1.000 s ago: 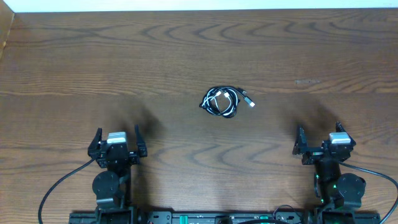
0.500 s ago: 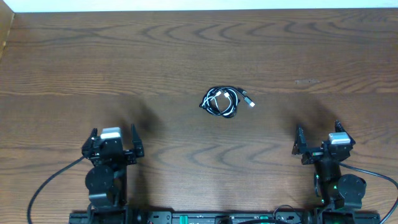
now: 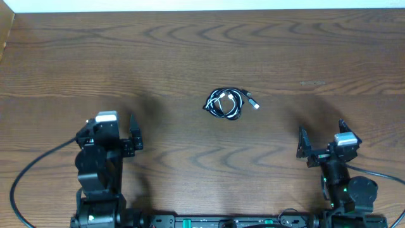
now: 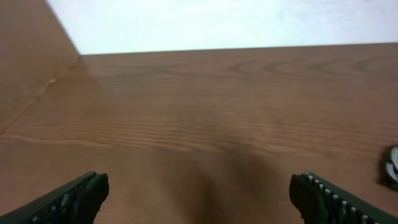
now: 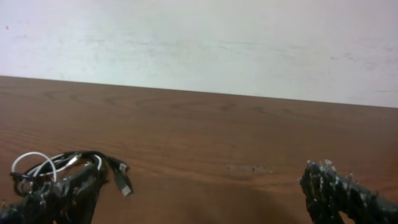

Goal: Untangle cables
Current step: 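Move the left gripper over the cable bundle and grasp it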

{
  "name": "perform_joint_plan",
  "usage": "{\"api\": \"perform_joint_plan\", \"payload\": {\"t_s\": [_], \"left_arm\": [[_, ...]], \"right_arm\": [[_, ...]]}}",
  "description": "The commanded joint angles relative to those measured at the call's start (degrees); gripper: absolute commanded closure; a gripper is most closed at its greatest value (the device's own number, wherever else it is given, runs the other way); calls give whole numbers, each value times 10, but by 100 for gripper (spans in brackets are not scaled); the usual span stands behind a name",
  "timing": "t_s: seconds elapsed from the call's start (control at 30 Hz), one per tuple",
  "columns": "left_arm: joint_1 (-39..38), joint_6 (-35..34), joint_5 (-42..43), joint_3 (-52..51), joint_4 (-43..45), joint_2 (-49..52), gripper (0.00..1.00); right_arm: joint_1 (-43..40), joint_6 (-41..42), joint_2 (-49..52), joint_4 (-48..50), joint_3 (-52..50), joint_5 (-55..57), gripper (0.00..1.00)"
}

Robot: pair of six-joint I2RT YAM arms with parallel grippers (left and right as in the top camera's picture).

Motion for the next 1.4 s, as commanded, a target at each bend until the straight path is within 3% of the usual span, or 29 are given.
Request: {"api": "perform_joint_plan", "payload": {"t_s": [0.0, 0.13, 0.33, 0.43, 0.57, 0.73, 1.0, 1.27, 1.3, 1.37], "left_arm": [[1, -23, 44, 50, -14, 36, 2], [1, -47, 66, 114, -66, 93, 2], [1, -57, 170, 250, -179, 206, 2], [-7, -74, 174, 317, -240, 269, 2], [-46, -74, 174, 399, -297, 355, 2], [-147, -85, 174, 513, -344, 504, 2], [-221, -104, 210, 540, -316, 614, 2], [-239, -92, 212, 534, -254, 695, 2], [-239, -87, 212, 534, -250, 708, 13], [-239, -63, 212, 534, -247, 736, 25]], "right_arm": [[2, 10, 64, 1, 61, -18, 1], [2, 10, 164, -5, 132, -43, 1], [2, 10, 341, -45, 274, -96, 1], [2, 9, 414, -82, 342, -119, 1], [2, 3, 501, -139, 431, -154, 1], [2, 1, 619, -225, 558, -203, 1], [2, 7, 667, -213, 583, -197, 1], [3, 31, 667, -215, 583, -255, 1], [3, 31, 667, -217, 583, -255, 1], [3, 31, 667, -223, 582, -255, 4]]}}
